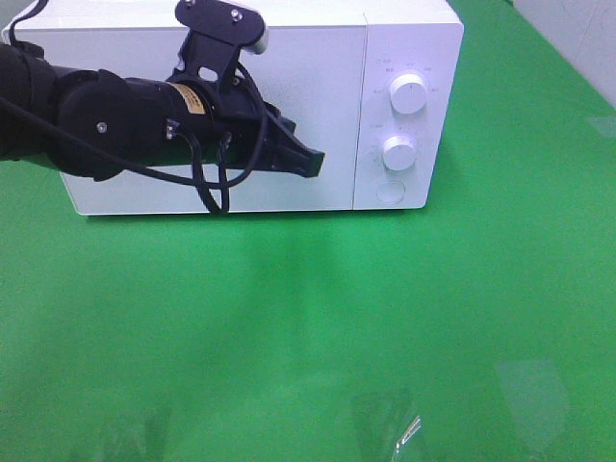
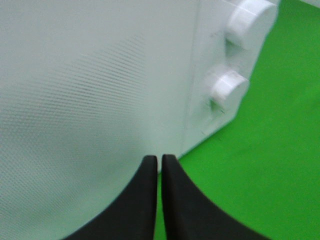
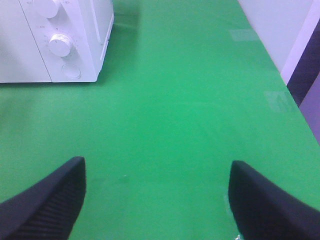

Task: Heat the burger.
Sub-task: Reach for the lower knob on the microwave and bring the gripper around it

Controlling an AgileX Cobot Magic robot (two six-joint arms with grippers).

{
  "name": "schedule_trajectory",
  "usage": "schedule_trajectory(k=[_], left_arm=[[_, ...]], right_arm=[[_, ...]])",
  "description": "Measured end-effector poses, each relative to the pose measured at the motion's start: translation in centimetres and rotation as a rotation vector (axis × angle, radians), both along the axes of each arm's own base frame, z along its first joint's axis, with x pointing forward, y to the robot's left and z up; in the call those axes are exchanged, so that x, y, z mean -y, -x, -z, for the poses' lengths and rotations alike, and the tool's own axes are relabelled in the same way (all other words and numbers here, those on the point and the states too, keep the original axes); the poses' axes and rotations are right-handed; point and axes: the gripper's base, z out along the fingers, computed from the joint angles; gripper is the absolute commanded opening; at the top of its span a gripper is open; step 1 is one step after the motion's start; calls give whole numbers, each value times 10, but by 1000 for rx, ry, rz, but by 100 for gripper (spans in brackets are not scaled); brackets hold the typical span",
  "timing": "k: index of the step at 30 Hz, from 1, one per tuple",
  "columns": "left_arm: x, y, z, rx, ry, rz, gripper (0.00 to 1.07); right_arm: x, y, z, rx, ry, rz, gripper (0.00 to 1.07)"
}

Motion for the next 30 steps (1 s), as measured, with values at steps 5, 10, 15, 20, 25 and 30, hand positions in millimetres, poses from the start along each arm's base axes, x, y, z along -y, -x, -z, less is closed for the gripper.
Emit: schedule_trajectory(k=[5, 10, 15, 20, 25, 30], left_arm=[[13, 27, -9, -75, -46, 87, 93], [15, 40, -3, -174, -118, 130, 100], [9, 50, 8, -314, -218, 157, 100], [2, 60, 7, -410, -286, 179, 100], [-10, 77, -1, -540, -372, 212, 100], [-23, 93, -15, -632, -442, 242, 100]], right_arm=[[0, 0, 0, 0, 0, 0, 75], [0, 0, 0, 0, 0, 0, 75], [0, 0, 0, 0, 0, 0, 75], [0, 0, 0, 0, 0, 0, 75], [0, 0, 0, 0, 0, 0, 75], [0, 0, 0, 0, 0, 0, 75]])
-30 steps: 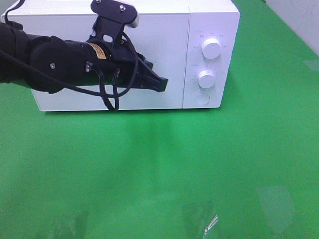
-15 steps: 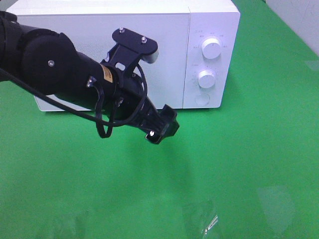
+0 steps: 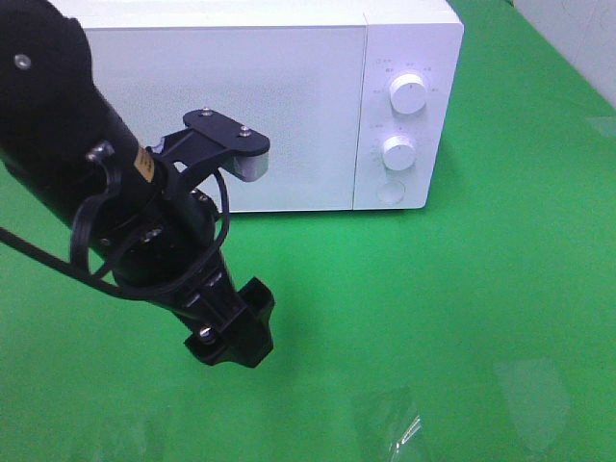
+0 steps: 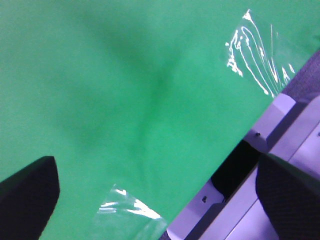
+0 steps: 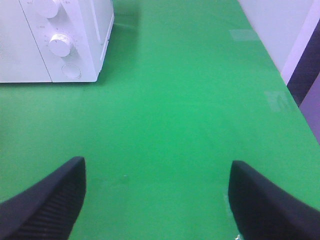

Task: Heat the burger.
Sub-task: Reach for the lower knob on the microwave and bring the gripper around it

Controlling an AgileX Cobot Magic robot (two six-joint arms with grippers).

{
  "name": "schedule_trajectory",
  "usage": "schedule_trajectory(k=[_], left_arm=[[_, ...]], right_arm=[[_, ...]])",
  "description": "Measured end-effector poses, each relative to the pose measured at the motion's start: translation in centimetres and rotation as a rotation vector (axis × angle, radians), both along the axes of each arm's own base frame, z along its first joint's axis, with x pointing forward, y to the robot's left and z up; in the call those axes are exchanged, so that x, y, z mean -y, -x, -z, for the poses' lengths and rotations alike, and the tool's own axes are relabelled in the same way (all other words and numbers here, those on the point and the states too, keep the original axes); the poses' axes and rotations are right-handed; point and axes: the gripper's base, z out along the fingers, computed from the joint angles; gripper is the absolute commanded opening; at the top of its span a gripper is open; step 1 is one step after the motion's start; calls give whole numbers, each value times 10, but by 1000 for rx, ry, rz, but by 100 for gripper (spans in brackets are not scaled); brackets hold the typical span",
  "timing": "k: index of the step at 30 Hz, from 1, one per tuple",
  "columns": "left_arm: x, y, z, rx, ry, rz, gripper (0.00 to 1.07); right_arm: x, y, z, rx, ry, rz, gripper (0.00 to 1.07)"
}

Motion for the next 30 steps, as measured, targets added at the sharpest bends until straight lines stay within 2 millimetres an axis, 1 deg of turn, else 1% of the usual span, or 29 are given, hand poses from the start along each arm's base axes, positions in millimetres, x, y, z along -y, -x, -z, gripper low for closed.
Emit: schedule_trajectory(k=[3, 4, 5, 6, 7, 8, 9, 10, 11, 12, 13, 14, 16, 17, 18, 19, 20, 21, 22, 23, 24, 27, 28, 29, 30], left_arm=[[-4, 3, -5, -9, -5, -5, 100], [-10, 2, -9, -29, -15, -28, 100], [-21, -2, -11, -55, -31, -70, 100], [-21, -2, -11, -55, -31, -70, 100], [-36, -11, -13, -78, -45, -123, 100], [-36, -11, -13, -78, -45, -123, 100], [-46, -16, -15, -89, -51, -156, 100], [-46, -16, -15, -89, -51, -156, 100], [-64, -24, -19, -103, -56, -215, 100], [-64, -24, -19, -103, -56, -215, 100], [-83, -31, -23, -116, -57, -283, 100], [-83, -31, -23, -116, -57, -283, 100], [-126, -41, -34, -140, -55, -433, 100], [-126, -41, -34, -140, -55, -433, 100], [-149, -42, -39, -157, -57, -511, 100], [-149, -42, -39, -157, -57, -511, 100], [-168, -42, -43, -175, -60, -577, 100], [-168, -42, -43, -175, -60, -577, 100], [-186, -39, -48, -195, -67, -638, 100], [-186, -39, -48, -195, -67, -638, 100], [-202, -36, -53, -188, -71, -692, 100], [-208, -34, -56, -181, -71, -712, 100], [-217, -30, -62, -157, -66, -749, 100], [-217, -30, -62, -157, -66, -749, 100], [-222, -23, -71, -122, -52, -775, 100]], right_arm=[[0, 0, 0, 0, 0, 0, 75], [0, 0, 0, 0, 0, 0, 75], [0, 0, 0, 0, 0, 0, 75], [0, 0, 0, 0, 0, 0, 75], [0, 0, 0, 0, 0, 0, 75], [0, 0, 0, 0, 0, 0, 75], [0, 0, 0, 0, 0, 0, 75], [0, 0, 0, 0, 0, 0, 75], [0, 0, 0, 0, 0, 0, 75], [0, 0, 0, 0, 0, 0, 75], [0, 0, 0, 0, 0, 0, 75], [0, 0, 0, 0, 0, 0, 75], [0, 0, 0, 0, 0, 0, 75], [0, 0, 0, 0, 0, 0, 75], [0, 0, 0, 0, 0, 0, 75], [0, 0, 0, 0, 0, 0, 75], [0, 0, 0, 0, 0, 0, 75], [0, 0, 0, 0, 0, 0, 75], [0, 0, 0, 0, 0, 0, 75], [0, 0, 0, 0, 0, 0, 75], [0, 0, 0, 0, 0, 0, 75], [0, 0, 0, 0, 0, 0, 75], [0, 0, 0, 0, 0, 0, 75], [0, 0, 0, 0, 0, 0, 75], [0, 0, 0, 0, 0, 0, 75]])
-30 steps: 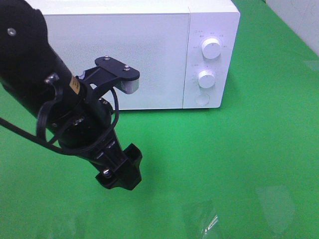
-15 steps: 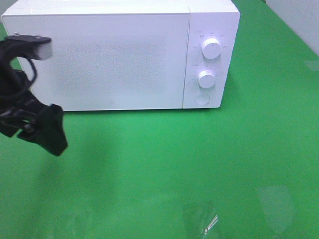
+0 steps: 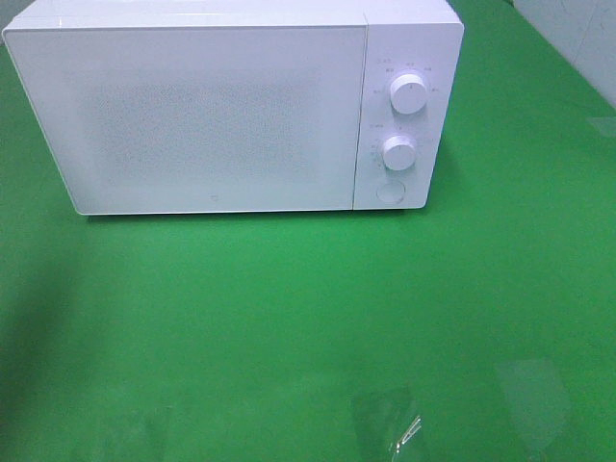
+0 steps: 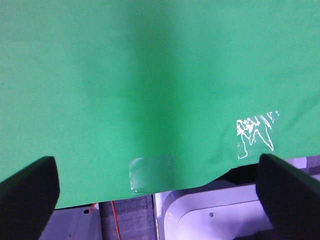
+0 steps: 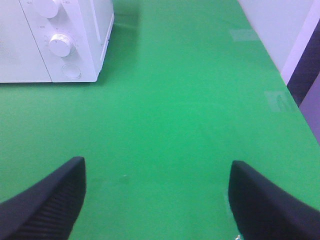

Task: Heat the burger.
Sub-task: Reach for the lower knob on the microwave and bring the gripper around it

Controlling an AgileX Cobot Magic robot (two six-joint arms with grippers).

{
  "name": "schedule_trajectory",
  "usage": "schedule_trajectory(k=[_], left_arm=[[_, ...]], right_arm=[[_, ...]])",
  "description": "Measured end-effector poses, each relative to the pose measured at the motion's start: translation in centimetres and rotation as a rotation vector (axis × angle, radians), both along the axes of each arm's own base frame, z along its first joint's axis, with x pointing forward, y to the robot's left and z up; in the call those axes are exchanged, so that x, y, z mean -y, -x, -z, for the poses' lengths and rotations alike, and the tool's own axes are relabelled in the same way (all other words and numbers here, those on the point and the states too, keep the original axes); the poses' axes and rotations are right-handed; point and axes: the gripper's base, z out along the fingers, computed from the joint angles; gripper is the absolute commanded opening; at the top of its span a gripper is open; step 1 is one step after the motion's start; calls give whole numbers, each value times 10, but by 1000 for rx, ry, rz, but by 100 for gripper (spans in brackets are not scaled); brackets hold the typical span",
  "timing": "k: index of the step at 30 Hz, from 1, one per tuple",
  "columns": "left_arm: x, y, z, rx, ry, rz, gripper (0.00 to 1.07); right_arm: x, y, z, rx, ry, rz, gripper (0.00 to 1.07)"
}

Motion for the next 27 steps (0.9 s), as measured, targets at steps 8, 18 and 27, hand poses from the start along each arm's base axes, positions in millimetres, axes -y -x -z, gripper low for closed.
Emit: schedule_trajectory(k=[8, 18, 27], left_arm=[[-1, 43, -27, 146, -24, -2, 100], [-1, 108, -18, 361, -61, -20, 100], [0, 140, 16, 407, -44, -74, 100]], right_arm=[[0, 0, 0, 0, 0, 0, 75], [0, 0, 0, 0, 0, 0, 75], [0, 0, 0, 0, 0, 0, 75]])
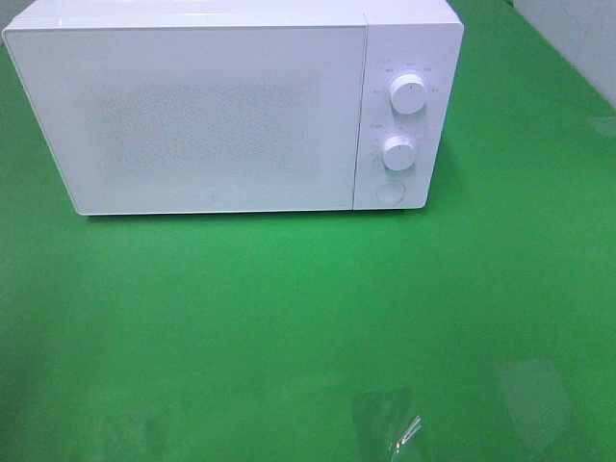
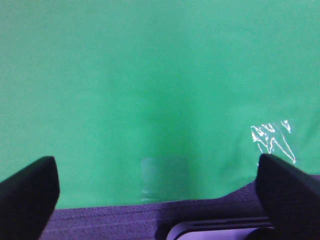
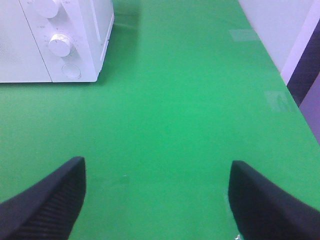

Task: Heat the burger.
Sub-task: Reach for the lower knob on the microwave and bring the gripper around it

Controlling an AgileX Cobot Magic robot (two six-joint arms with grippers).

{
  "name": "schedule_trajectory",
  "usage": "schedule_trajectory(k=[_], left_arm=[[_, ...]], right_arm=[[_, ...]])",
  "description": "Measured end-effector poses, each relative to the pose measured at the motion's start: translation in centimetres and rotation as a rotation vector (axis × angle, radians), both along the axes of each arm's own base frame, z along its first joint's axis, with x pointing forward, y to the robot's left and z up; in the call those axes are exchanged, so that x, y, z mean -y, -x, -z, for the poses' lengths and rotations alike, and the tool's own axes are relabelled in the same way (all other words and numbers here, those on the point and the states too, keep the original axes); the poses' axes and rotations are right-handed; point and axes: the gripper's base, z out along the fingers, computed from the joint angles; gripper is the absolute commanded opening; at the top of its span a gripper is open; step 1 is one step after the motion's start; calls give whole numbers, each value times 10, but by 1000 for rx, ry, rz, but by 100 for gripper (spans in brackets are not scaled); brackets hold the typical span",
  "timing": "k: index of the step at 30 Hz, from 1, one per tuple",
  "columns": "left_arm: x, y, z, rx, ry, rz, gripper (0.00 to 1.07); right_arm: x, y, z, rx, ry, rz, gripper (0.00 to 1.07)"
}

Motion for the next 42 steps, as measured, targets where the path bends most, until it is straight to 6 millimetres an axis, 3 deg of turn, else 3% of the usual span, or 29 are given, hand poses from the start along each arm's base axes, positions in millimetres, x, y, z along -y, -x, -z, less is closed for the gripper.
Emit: schedule_trajectory(k=[14, 21, 27, 42], left_arm=[[-2, 31, 3, 106, -21, -28, 100], [-1, 48, -2, 220, -28, -30, 100], [-1, 76, -7, 395, -35, -33, 100], [0, 97, -7, 525, -41, -36, 100]], right_arm=[[0, 0, 0, 0, 0, 0, 75], [0, 0, 0, 0, 0, 0, 75], [0, 0, 0, 0, 0, 0, 75], [0, 0, 0, 0, 0, 0, 75]])
